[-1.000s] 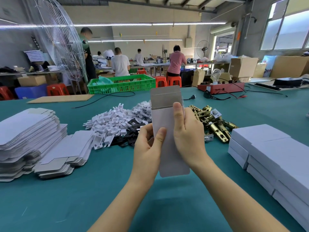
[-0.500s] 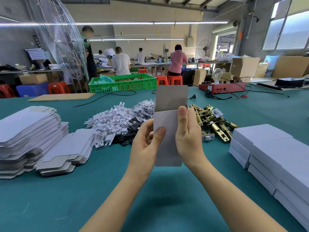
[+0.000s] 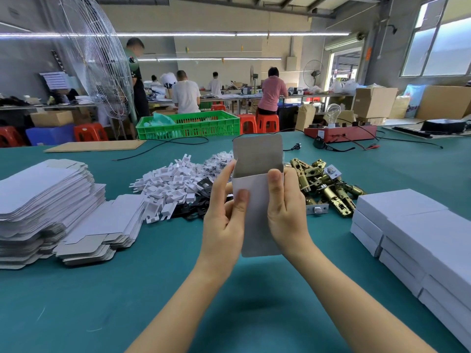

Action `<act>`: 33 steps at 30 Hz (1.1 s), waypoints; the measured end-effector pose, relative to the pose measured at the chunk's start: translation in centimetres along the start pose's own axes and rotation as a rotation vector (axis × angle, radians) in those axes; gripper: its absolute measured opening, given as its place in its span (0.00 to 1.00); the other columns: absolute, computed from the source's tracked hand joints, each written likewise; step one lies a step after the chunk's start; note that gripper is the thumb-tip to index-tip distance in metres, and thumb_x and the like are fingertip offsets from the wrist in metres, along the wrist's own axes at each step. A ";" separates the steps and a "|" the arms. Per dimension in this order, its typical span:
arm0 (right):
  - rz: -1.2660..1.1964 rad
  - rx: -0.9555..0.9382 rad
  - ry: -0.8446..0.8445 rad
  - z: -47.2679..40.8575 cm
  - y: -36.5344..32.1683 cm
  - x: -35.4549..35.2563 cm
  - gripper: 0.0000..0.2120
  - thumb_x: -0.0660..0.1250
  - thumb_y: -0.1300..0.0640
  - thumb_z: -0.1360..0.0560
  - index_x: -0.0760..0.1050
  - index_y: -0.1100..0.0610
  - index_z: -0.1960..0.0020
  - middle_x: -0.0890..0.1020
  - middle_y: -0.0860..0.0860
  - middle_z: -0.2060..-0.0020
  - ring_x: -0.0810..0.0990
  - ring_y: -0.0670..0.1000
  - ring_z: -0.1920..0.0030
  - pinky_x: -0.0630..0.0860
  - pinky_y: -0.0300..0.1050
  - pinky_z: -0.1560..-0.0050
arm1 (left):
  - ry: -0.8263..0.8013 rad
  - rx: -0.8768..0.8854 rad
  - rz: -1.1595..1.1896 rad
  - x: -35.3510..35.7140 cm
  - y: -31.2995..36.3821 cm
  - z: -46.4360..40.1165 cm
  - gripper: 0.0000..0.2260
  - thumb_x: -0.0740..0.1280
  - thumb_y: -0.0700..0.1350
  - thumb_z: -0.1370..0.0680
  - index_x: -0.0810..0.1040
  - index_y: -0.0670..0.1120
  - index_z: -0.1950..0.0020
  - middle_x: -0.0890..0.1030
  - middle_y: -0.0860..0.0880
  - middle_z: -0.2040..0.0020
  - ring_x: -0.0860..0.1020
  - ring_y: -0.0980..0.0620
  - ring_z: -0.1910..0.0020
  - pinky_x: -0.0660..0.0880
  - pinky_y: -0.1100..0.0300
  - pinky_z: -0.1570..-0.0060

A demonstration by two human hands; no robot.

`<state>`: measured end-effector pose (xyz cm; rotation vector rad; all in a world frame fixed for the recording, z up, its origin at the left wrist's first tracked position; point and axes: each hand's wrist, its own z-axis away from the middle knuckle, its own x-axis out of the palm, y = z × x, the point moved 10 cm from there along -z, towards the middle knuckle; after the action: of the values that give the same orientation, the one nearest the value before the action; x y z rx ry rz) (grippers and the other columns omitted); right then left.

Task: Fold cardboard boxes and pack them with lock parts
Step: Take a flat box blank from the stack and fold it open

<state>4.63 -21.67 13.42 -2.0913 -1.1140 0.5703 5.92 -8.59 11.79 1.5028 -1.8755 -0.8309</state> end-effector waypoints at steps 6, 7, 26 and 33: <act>-0.023 -0.004 0.007 -0.2 0.0 -0.1 0.17 0.50 0.43 0.21 0.61 0.54 0.61 0.68 0.39 0.70 0.64 0.41 0.70 0.62 0.41 0.67 | 0.021 0.006 0.016 0.1 0.5 -0.1 0.11 0.58 0.51 0.19 0.72 0.60 0.37 0.77 0.61 0.52 0.69 0.63 0.63 0.70 0.72 0.57; -0.029 -0.004 0.006 -0.1 0.0 0.1 0.18 0.48 0.41 0.21 0.61 0.53 0.62 0.68 0.39 0.69 0.64 0.40 0.69 0.62 0.39 0.66 | 0.051 -0.026 0.035 -0.1 0.3 -0.1 0.11 0.57 0.53 0.19 0.73 0.60 0.39 0.77 0.65 0.51 0.73 0.64 0.58 0.72 0.70 0.50; -0.213 0.509 -0.266 1.9 2.0 4.5 0.36 0.49 0.25 0.33 0.76 0.52 0.45 0.82 0.55 0.47 0.79 0.56 0.44 0.72 0.59 0.38 | 0.343 -0.305 0.295 -3.4 -1.2 -0.6 0.16 0.61 0.39 0.20 0.81 0.55 0.62 0.81 0.50 0.55 0.76 0.51 0.58 0.72 0.57 0.59; -0.427 0.597 -0.339 2.3 2.5 5.2 0.23 0.58 0.38 0.25 0.78 0.54 0.44 0.84 0.54 0.53 0.81 0.49 0.56 0.77 0.41 0.60 | 0.325 -0.289 0.256 -3.3 -1.2 -0.7 0.15 0.61 0.41 0.20 0.81 0.56 0.60 0.83 0.47 0.50 0.77 0.49 0.53 0.72 0.52 0.52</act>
<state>7.27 -17.43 9.78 -1.2317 -1.3268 0.9272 7.78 -5.63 11.12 1.1170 -1.5872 -0.6597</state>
